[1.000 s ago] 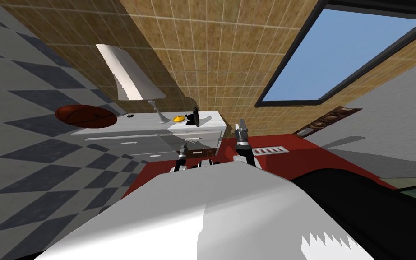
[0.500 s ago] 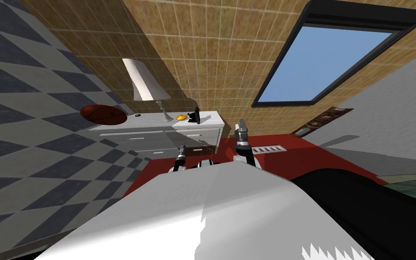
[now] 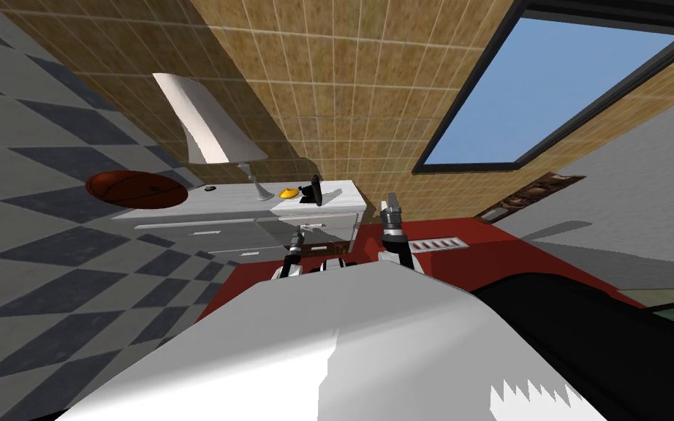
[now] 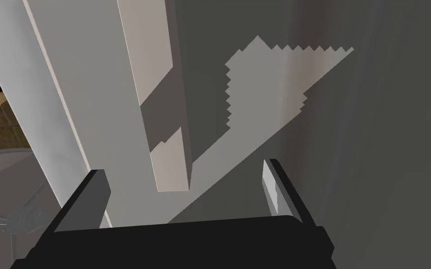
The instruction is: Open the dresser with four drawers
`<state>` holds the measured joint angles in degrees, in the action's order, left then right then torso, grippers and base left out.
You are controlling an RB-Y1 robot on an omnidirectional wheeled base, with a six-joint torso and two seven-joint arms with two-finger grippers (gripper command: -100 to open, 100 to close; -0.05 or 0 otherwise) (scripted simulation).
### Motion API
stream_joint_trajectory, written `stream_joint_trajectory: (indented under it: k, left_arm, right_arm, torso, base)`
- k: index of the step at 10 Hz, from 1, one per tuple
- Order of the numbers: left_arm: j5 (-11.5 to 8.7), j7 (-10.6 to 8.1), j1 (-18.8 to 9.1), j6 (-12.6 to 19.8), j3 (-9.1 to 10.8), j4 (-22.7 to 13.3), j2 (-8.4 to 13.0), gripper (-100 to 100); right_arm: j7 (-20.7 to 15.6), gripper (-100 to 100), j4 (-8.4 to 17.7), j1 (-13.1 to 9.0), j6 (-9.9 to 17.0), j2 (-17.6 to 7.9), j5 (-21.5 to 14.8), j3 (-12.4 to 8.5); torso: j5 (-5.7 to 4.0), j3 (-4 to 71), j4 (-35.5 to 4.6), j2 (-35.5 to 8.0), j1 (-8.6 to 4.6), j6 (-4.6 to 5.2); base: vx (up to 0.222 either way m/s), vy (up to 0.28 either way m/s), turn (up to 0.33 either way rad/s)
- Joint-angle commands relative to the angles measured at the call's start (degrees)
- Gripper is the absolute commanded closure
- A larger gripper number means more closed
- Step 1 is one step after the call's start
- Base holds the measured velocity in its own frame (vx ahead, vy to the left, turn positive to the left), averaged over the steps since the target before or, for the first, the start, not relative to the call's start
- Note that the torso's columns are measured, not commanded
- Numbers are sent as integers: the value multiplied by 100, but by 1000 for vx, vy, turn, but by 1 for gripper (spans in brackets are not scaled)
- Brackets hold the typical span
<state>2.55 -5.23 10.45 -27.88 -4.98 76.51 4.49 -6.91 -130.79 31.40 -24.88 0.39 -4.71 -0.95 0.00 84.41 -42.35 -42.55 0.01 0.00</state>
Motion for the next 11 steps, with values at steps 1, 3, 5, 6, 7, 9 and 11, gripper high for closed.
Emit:
stream_joint_trajectory:
  k: [1, 3, 5, 6, 7, 9, 11]
  left_arm:
    - [-6, -6, -78, 177, 23, 95, -3, -100]
    - [0, 4, -44, 117, 10, 76, -15, 100]
    - [7, -30, 23, 169, -30, 203, 24, 100]
    - [10, -44, 50, 191, -46, 254, 39, 100]
    - [13, -58, 76, 213, -62, 306, 55, 100]
    - [18, -73, 151, 230, -87, 339, 71, 100]
    - [25, -87, 204, 233, -117, 391, 88, 100]
  right_arm:
    - [0, 0, 0, -1, 0, 0, 0, 0]
    - [0, 0, 0, -1, 0, 0, 0, 0]
    - [0, 0, 0, -3, 1, 0, 0, 0]
    - [0, 0, 1, -4, 1, 0, 0, 0]
    - [0, 0, 1, -5, 1, 0, 0, 1]
    - [0, 0, 1, -3, 1, 0, 0, 0]
    - [0, 0, 1, -3, 1, 0, 0, 0]
  torso:
    - [1, -10, -5, -15, 6, 0]
    - [1, 12, 6, 19, 2, -1]
    - [9, -4, 17, -4, 6, -1]
    - [9, -11, 12, -12, 9, -2]
    - [4, -6, 8, -6, -1, 0]
    - [-8, 35, 3, 61, -13, 6]
    - [2, 15, 11, 27, 1, 0]
  base:
    - [88, -9, -12]
    - [30, -3, -1]
    - [-154, 9, 23]
    - [-243, -9, 25]
    - [-229, -16, 29]
    - [-130, 8, 16]
    - [-171, 13, 14]
